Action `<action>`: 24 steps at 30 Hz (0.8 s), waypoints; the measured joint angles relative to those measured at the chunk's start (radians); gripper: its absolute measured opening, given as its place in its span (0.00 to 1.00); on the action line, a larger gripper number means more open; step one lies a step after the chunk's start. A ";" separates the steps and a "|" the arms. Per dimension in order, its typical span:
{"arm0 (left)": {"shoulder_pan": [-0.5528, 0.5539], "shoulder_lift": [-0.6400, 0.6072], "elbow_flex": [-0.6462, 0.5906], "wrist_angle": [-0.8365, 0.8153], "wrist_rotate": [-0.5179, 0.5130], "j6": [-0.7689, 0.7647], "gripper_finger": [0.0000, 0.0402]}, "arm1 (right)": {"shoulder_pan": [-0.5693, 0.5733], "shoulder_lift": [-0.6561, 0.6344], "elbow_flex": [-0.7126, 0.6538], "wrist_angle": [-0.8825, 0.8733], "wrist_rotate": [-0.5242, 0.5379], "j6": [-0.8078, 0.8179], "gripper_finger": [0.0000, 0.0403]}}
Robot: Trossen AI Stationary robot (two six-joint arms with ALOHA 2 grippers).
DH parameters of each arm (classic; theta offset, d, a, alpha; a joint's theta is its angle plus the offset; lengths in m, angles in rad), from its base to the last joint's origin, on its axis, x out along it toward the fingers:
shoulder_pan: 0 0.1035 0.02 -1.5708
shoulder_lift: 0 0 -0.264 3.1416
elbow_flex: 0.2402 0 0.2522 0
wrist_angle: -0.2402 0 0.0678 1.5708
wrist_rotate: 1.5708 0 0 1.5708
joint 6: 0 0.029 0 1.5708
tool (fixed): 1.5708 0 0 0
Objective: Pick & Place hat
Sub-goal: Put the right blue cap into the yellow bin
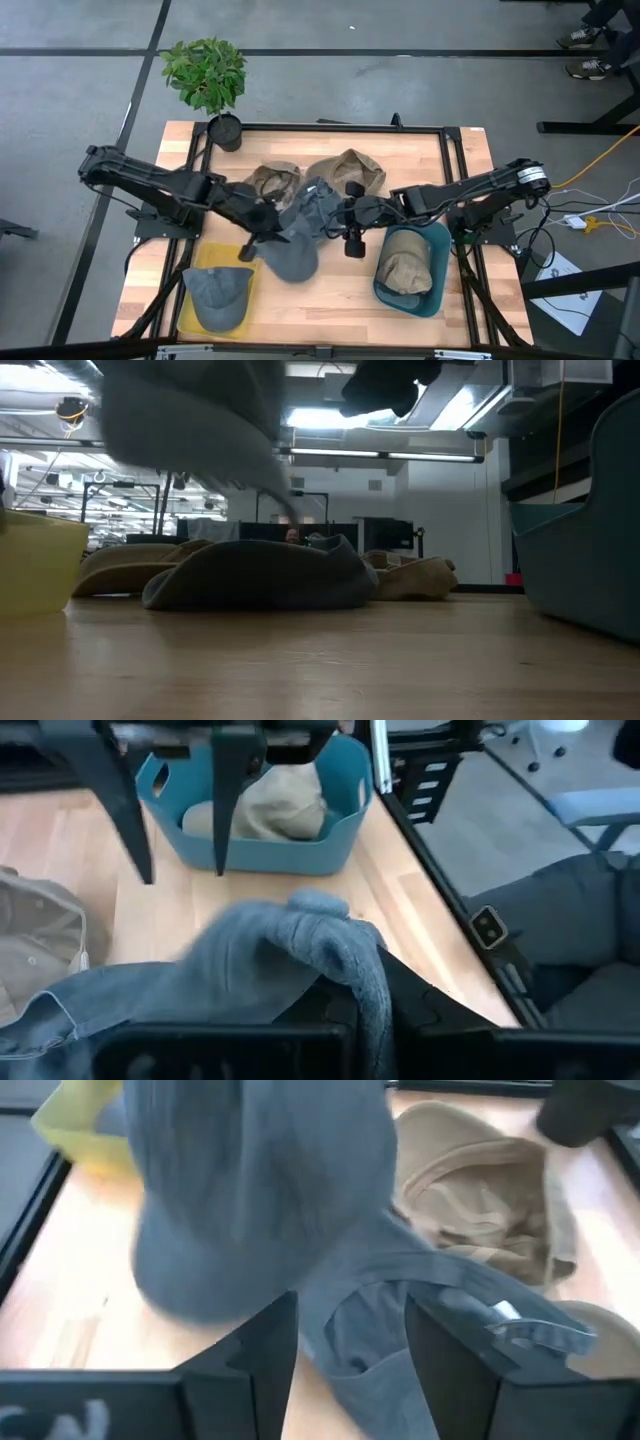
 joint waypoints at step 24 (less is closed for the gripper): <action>-0.340 -0.250 0.000 -0.134 0.226 -0.213 0.01 | 0.018 -0.003 0.000 -0.063 -0.008 0.030 0.46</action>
